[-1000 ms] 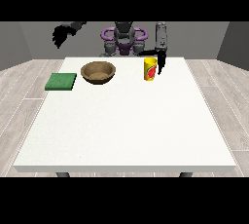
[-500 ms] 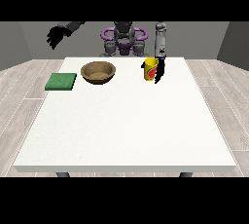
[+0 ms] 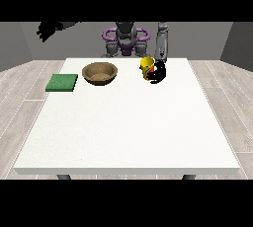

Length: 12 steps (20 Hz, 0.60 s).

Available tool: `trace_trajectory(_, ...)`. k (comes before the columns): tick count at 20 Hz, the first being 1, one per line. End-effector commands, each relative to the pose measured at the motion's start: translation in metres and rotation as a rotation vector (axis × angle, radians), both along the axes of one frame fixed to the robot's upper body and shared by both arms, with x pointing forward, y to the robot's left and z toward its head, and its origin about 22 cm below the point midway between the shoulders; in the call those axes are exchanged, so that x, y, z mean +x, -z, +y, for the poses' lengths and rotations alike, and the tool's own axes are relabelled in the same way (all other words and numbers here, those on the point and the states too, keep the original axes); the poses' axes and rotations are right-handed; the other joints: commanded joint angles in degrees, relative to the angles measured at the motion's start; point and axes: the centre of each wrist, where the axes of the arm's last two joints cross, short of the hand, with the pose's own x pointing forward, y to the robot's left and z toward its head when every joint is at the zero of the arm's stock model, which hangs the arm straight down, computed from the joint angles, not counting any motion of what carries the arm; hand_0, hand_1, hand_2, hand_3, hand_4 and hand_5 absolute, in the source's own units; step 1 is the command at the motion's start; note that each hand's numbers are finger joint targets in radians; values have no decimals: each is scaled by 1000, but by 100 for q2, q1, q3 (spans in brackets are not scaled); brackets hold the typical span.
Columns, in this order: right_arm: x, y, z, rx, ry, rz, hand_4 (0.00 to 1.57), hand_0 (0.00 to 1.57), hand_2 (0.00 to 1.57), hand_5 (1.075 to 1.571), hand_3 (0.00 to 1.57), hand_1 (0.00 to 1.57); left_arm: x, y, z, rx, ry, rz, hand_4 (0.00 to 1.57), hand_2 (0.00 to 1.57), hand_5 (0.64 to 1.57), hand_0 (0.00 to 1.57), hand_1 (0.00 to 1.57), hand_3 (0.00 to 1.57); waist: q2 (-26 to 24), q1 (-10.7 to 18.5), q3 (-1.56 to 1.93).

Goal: Pick the cup and pour the ball into the bowl, then pick the bowl and place it on the pad

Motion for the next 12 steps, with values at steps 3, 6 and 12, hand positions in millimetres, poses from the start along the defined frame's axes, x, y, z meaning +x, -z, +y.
trace_trajectory(3,-11,28,-25,11,71,165,642,0,0,1566,311,0,8,-9,-37,185,63,119,1413,1571,1430,1269,1269,1571,-945,396,-14)
trace_trajectory(6,-3,28,-25,11,66,172,639,0,0,1564,276,0,29,-31,-76,363,38,46,1398,1571,1488,1298,1298,1571,-952,292,-7)
trace_trajectory(12,-5,42,-35,25,85,227,668,0,0,1561,151,0,44,-37,-83,859,57,40,1456,1571,1535,1357,1357,1571,-1302,369,23)
